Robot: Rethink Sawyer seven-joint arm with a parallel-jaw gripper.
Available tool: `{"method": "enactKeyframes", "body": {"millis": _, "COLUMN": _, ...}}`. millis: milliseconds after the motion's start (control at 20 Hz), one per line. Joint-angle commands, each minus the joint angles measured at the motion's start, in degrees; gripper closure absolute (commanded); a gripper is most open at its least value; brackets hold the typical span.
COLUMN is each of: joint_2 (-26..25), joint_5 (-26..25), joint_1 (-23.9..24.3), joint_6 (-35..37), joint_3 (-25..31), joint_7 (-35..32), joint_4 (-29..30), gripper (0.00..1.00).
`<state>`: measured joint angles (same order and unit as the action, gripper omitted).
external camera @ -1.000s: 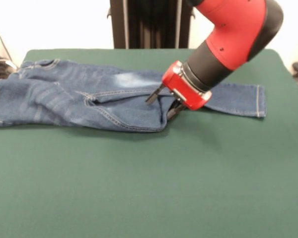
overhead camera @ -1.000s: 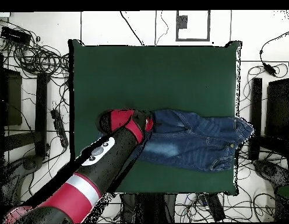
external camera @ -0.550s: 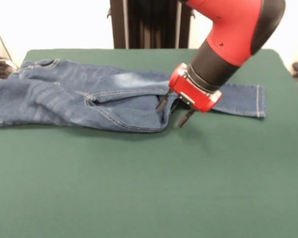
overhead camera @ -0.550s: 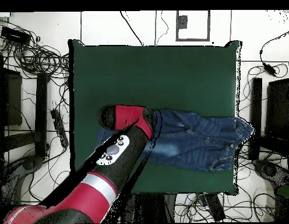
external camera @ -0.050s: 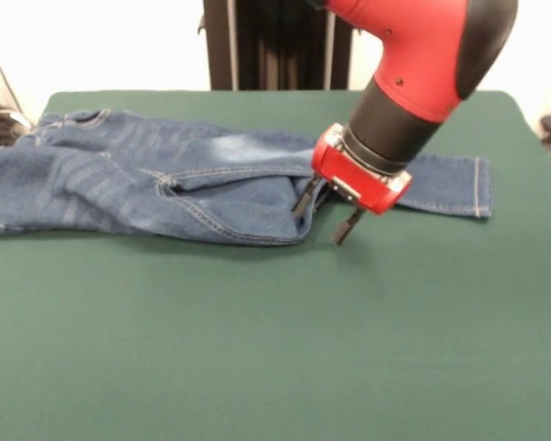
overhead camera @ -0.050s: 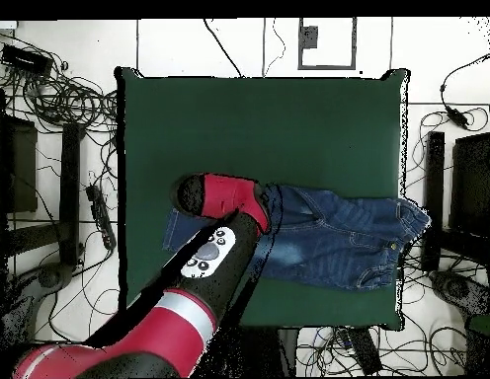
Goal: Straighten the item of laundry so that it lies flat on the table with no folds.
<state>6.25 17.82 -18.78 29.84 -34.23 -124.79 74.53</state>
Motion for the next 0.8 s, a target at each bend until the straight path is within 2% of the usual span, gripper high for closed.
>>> {"method": "enactKeyframes", "body": {"millis": 50, "joint_2": -5.56, "joint_5": 1.78, "joint_1": -3.31, "joint_6": 6.60, "joint_3": 3.05, "joint_7": -14.97, "joint_4": -1.17, "gripper": 0.00}}
{"method": "enactKeyframes", "body": {"millis": 450, "joint_2": -7.96, "joint_5": 2.87, "joint_1": -4.47, "joint_6": 11.89, "joint_3": 0.32, "joint_7": -17.42, "joint_4": -4.11, "gripper": 0.00}}
{"method": "enactKeyframes", "body": {"millis": 800, "joint_2": -11.53, "joint_5": 3.06, "joint_1": -6.04, "joint_6": 17.15, "joint_3": -4.24, "joint_7": -20.69, "joint_4": -8.05, "gripper": 0.00}}
